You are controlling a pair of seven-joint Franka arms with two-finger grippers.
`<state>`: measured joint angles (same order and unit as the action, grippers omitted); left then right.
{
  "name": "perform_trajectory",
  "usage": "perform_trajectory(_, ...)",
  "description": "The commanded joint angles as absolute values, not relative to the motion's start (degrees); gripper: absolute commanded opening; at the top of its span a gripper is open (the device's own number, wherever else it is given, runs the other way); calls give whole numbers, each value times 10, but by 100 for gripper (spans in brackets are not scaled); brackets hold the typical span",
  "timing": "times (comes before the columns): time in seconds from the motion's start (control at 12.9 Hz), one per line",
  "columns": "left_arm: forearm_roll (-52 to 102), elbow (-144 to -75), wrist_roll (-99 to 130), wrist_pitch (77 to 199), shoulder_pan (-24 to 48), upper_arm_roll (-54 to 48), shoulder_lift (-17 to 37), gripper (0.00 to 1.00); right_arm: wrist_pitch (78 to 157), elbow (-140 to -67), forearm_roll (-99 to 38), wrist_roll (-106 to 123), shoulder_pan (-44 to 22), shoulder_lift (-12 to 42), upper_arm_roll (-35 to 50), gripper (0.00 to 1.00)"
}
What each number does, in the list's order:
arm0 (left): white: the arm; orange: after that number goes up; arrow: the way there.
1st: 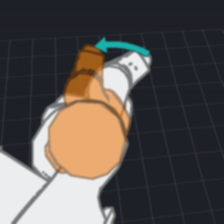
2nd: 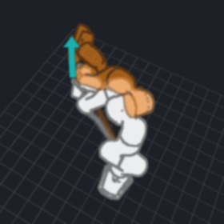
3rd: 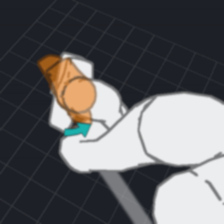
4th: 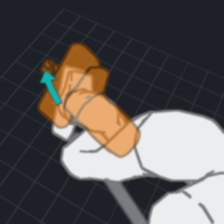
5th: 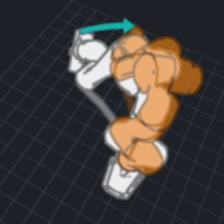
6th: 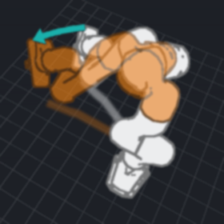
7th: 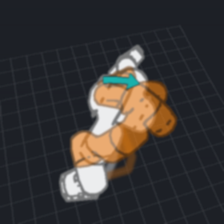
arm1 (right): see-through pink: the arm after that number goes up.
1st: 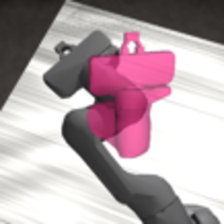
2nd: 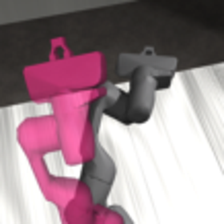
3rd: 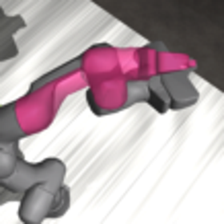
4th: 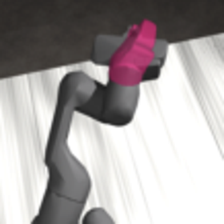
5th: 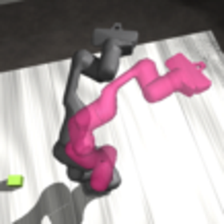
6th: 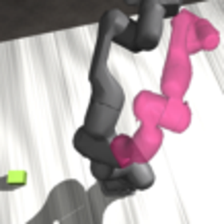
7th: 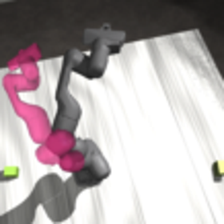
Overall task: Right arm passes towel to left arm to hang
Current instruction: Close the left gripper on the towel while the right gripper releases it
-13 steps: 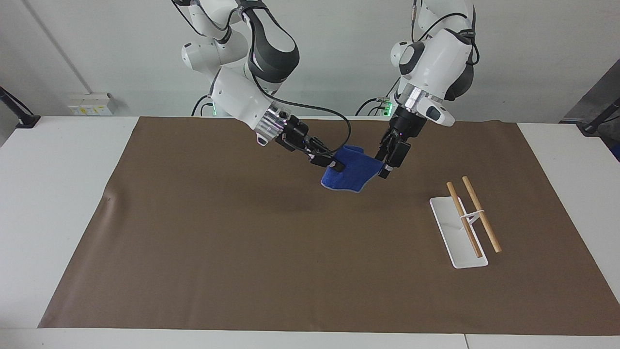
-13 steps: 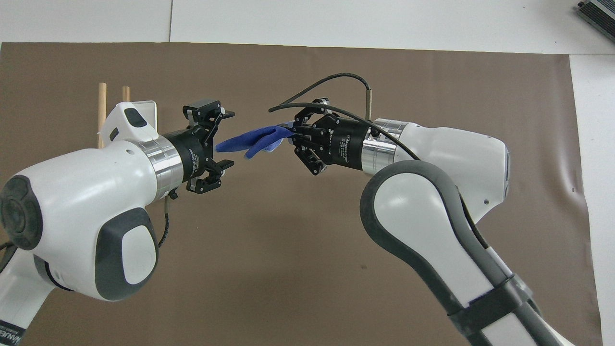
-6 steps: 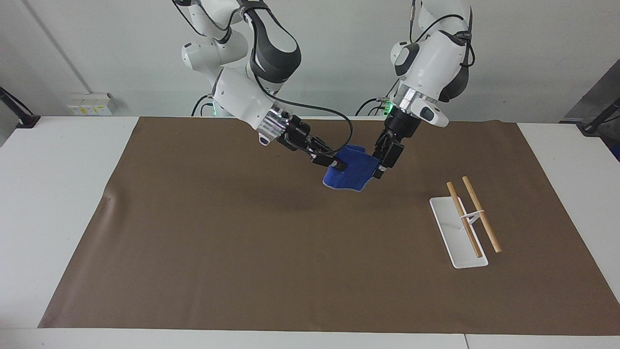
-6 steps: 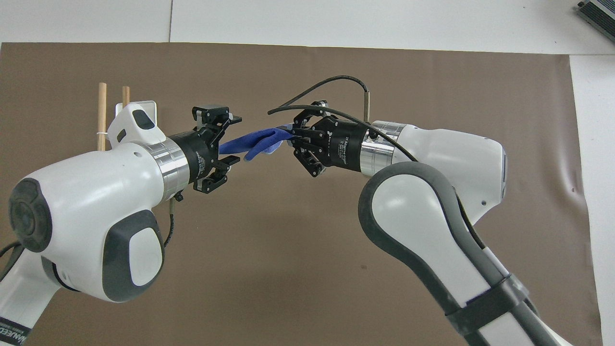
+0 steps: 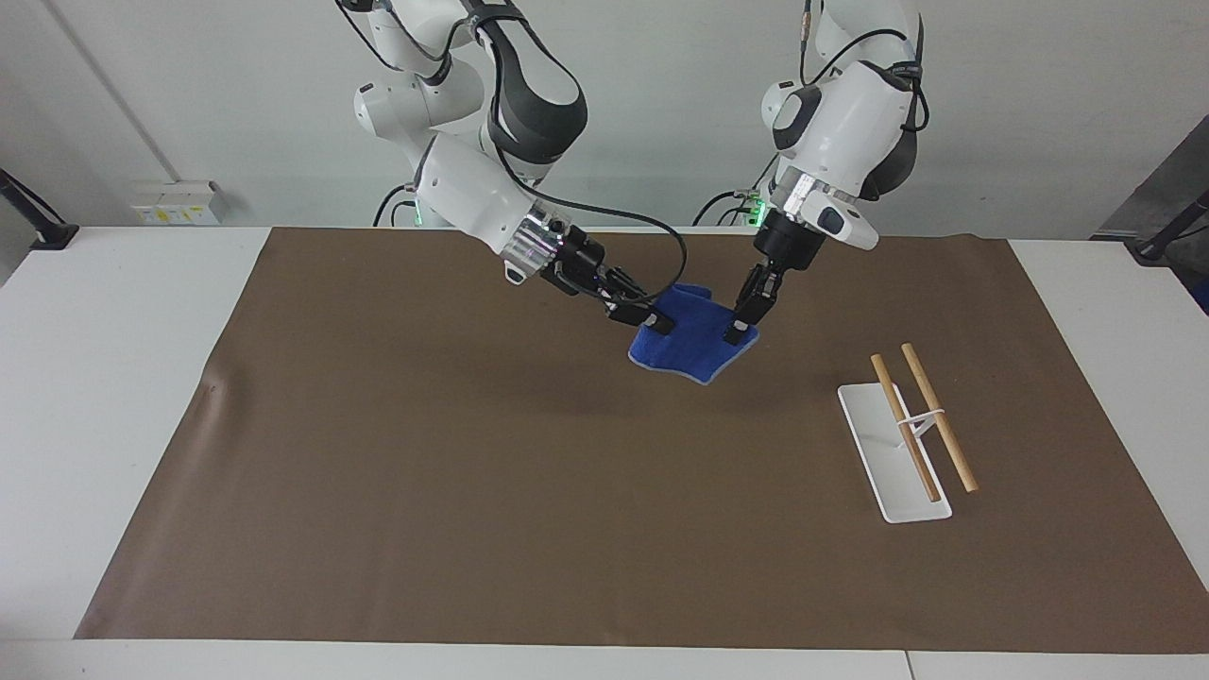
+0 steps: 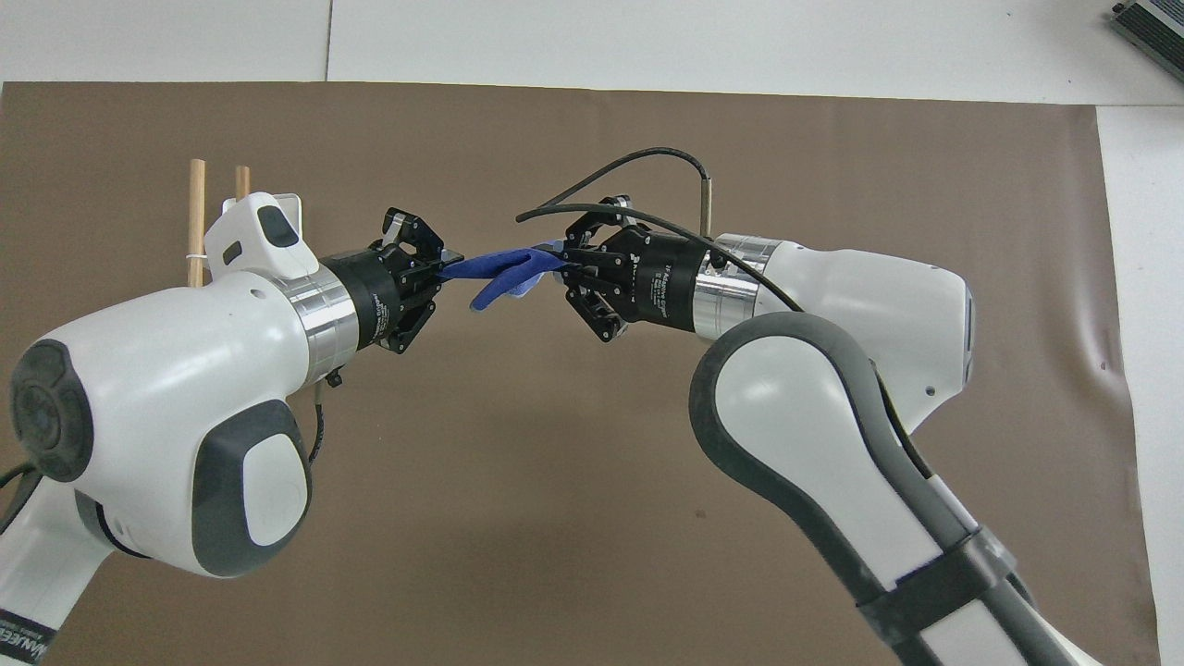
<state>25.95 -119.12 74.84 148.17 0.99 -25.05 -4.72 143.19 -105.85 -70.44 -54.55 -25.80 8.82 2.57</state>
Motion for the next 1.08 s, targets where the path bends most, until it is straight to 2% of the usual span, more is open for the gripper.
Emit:
perform_trajectory(0.0, 263, -1190, 730, 1491, -2, -248, -43, 0, 1443, -1066, -715, -542, -257, 83, 28, 0)
perform_trajectory(0.08, 263, -1187, 729, 1492, -3, -246, -40, 0, 1443, -1066, -715, -541, -256, 83, 28, 0)
perform_trajectory(0.15, 263, -1186, 727, 1492, -3, -232, -39, 0, 1444, -1066, -707, -527, -256, 83, 27, 25)
perform_trajectory(0.23, 263, -1185, 720, 1491, -3, -223, -39, 0, 1445, -1066, -705, -506, -256, 83, 26, 93)
perform_trajectory(0.31, 262, -1186, 710, 1490, -4, -214, -40, 0, 1445, -1067, -688, -480, -256, 83, 25, 100)
perform_trajectory(0.77, 262, -1190, 634, 1470, -4, -126, -40, 0, 1428, -1083, -292, -369, -208, 83, 24, 100)
perform_trajectory(1.0, 262, -1190, 572, 1453, -4, -64, -41, 0, 1375, -1081, -122, -289, -172, 80, 24, 100)
